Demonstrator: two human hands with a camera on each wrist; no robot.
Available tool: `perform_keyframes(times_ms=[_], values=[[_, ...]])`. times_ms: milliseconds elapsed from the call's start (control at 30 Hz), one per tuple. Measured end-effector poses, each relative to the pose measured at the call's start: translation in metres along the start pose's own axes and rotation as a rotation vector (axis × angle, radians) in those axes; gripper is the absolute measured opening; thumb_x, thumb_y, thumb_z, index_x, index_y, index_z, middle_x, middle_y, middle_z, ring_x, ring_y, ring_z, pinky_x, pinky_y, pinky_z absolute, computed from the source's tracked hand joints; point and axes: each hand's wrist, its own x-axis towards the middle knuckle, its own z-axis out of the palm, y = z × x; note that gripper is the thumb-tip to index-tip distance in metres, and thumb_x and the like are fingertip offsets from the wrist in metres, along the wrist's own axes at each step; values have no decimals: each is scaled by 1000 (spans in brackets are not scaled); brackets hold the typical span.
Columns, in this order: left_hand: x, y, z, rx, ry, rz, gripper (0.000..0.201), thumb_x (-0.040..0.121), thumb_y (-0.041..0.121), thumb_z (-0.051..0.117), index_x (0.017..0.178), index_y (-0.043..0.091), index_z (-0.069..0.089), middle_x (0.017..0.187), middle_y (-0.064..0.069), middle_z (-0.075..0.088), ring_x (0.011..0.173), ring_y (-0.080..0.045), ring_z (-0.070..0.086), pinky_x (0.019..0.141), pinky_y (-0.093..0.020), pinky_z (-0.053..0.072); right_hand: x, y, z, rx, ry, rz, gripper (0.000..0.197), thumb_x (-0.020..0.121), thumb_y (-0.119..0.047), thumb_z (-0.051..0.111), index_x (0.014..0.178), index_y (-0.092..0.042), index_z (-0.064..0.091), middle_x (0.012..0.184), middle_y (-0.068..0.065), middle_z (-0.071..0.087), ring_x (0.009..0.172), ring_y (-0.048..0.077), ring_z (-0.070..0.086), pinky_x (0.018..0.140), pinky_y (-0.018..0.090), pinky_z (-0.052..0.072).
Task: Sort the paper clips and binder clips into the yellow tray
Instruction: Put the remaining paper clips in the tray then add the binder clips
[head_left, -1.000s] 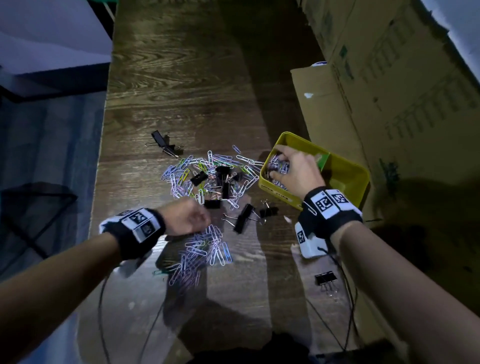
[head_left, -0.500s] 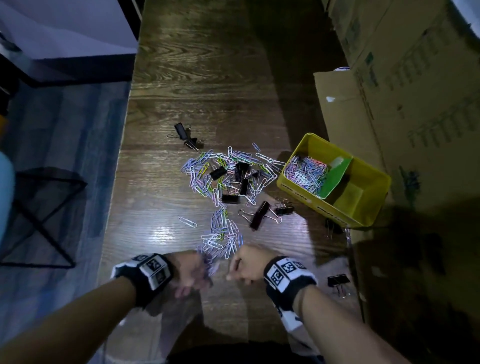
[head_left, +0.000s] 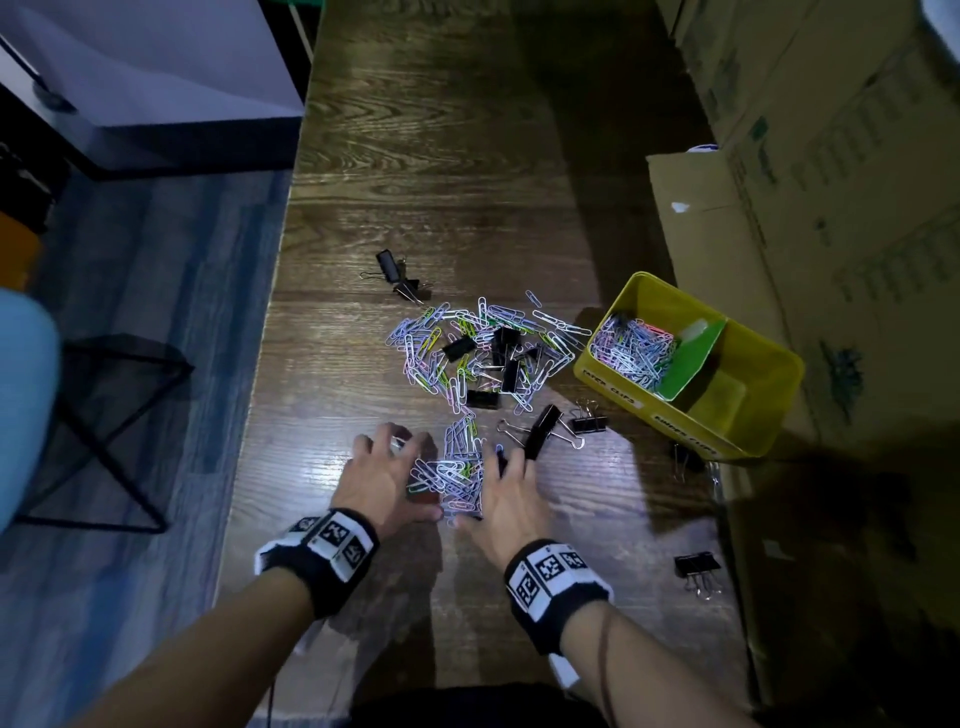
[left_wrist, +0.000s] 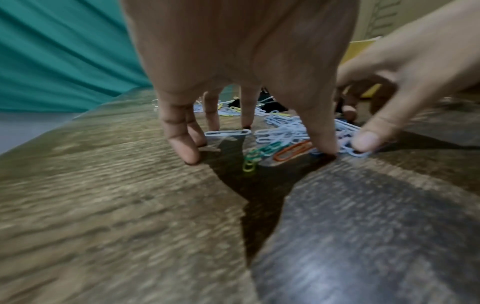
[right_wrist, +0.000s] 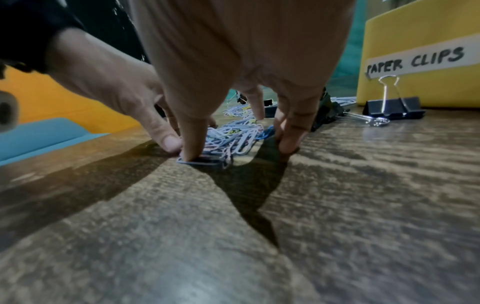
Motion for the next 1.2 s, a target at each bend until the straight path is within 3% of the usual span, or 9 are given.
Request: perform_keyframes(times_ms=[300, 433, 567, 700, 800, 867, 967, 1133, 1200], values=[[0, 20, 7, -193, -10, 162, 47, 78, 11, 68, 123, 14, 55, 119, -11, 51, 105, -31, 55, 93, -32, 43, 14, 5, 3, 98, -26, -122, 34, 89, -7, 56, 123, -10, 53, 126, 15, 48, 108, 34, 57, 91, 40, 48], [-2, 13, 5, -291, 26, 225, 30, 75, 10, 68, 105, 10, 66, 103, -12, 60, 91, -31, 62, 82, -29, 46, 18, 17, 3, 305, -35, -25, 32, 88, -10, 62, 119, -17, 63, 116, 8, 63, 99, 20, 62, 87, 25, 47], [-2, 7, 1, -358, 65, 209, 21, 74, 10, 69, 94, 15, 71, 92, -7, 68, 84, -25, 65, 75, -23, 45, 20, 27, -1, 532, -21, 100, 27, 79, -18, 75, 106, -17, 72, 91, 12, 68, 66, 12, 56, 64, 14, 42], [5, -1, -5, -488, 65, 155, 10, 71, 15, 76, 80, 21, 75, 76, 0, 72, 67, -1, 62, 62, -3, 34, 21, 39, -5, 713, -7, 142, 26, 72, -17, 81, 98, -17, 75, 69, 2, 58, 46, 2, 45, 43, 4, 34], [10, -10, -7, -606, 38, 89, 11, 70, 10, 78, 77, 19, 76, 63, 15, 70, 57, 18, 54, 59, 0, 35, 20, 46, -10, 770, -25, 156, 24, 70, -23, 82, 93, -25, 76, 68, -2, 60, 55, 8, 49, 51, 11, 39], [13, -16, -8, -732, -28, 10, 17, 69, 8, 79, 73, 24, 76, 58, 22, 67, 53, 11, 56, 61, -7, 42, 18, 51, -15, 861, -25, 167, 23, 68, -24, 83, 89, -30, 75, 72, -2, 64, 61, 9, 52, 58, 17, 44], [17, -22, -17, -931, -55, -53, 29, 68, 1, 78, 67, 30, 76, 67, 5, 73, 59, -6, 62, 68, -24, 51, 15, 56, -28, 1047, 19, 174, 23, 65, -17, 85, 76, -35, 74, 85, 4, 71, 70, 9, 60, 63, 22, 50], [26, 9, -71, -1069, -71, 47, 21, 68, -1, 75, 74, 18, 75, 67, 3, 73, 60, -10, 61, 61, -21, 52, -2, 67, -63, 1224, 192, 212, 27, 59, -16, 86, 82, -28, 77, 90, 10, 74, 86, 29, 69, 83, 39, 55], [36, 34, -99, -1064, -76, 110, 15, 69, 4, 75, 79, 15, 74, 66, 3, 72, 60, -9, 61, 59, -19, 51, -12, 73, -83, 1314, 270, 207, 26, 61, -9, 84, 85, -18, 77, 83, 14, 74, 79, 33, 70, 76, 38, 57]])
